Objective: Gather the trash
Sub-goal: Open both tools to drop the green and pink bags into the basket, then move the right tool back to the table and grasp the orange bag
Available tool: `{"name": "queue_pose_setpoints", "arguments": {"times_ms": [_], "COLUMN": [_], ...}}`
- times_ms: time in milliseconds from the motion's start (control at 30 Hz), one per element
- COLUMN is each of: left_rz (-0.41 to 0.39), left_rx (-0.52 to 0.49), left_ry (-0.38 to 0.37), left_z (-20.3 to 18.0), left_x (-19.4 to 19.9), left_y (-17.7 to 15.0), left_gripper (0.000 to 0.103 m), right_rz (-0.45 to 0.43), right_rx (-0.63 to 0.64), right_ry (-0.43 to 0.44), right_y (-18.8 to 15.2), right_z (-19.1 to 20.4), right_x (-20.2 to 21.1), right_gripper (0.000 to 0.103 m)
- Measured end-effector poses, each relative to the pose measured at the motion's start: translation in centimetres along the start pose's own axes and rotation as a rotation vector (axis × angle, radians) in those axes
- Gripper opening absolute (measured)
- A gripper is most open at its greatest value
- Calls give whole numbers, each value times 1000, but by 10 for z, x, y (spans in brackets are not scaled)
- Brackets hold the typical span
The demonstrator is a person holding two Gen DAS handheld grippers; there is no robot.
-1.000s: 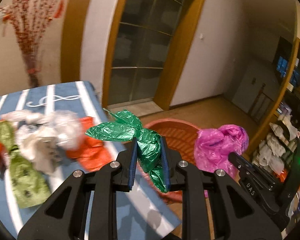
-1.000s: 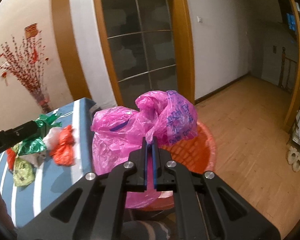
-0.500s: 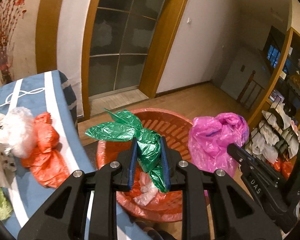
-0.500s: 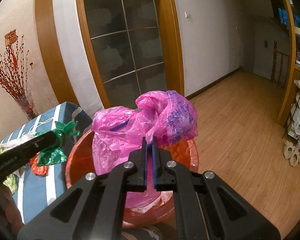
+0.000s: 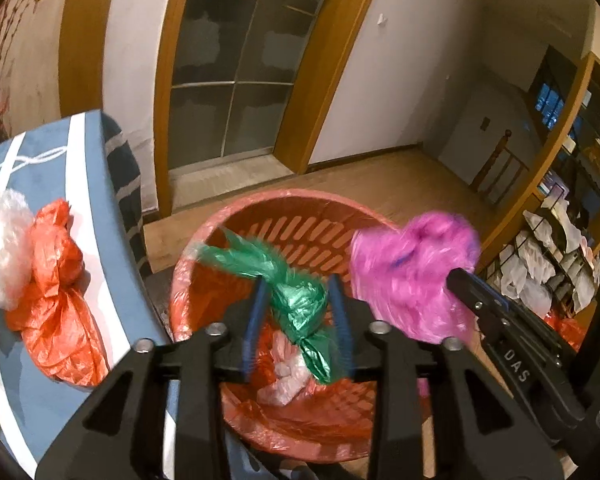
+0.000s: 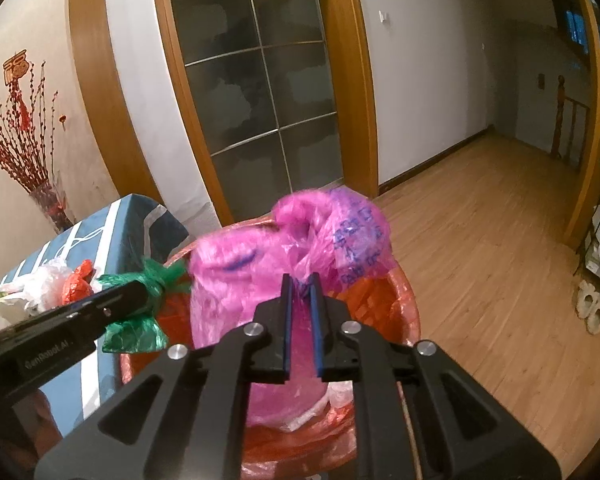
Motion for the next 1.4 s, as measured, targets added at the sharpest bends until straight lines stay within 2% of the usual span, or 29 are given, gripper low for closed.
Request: {"name": "queue_pose_setpoints", "arguments": {"times_ms": [100,233,367,633,767,1067,1267,1400], "left_rz": [5,0,-6,-34,-52,-91,-137,-167], "left_rx": [4,7,15,21,37,105,161,222], "left_ry": [9,26,44,109,137,218,289,340], "left_z": [4,7,12,25,39,83,126,160], "left_x": [0,3,4,17,30,68,106,131], "left_y": [-1,0,1,-5,-11,-34,-53,-65], "left_gripper": [42,50,55,78,85,88,88,88], "right_rz": [1,1,0,-8,-19,-16,-3,29], "right_rx": [-8,-20,-33,-31,-5,51,115,167], "right_ry": [1,-6,-15,-20,-31,-19,27,88], "right_y": [-1,0,0,-2,-4,-16,-23,-27], "right_z": [-2,-6,-10,-4,7,44,86,126], "right_x": [-2,-3,-3,4,10,19,17,9], "right_gripper": [23,27,37,59,69,75,75,75]}}
Point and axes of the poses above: each gripper's, at about its wrist camera, not at the fingertips, and x roughly against the way its jaws point, z to its left, y to its top, the point moved 10 cm from there along -x, roughly the way its jaws point, and after that the axes turned 13 degrees about z, right-handed, at the moved point
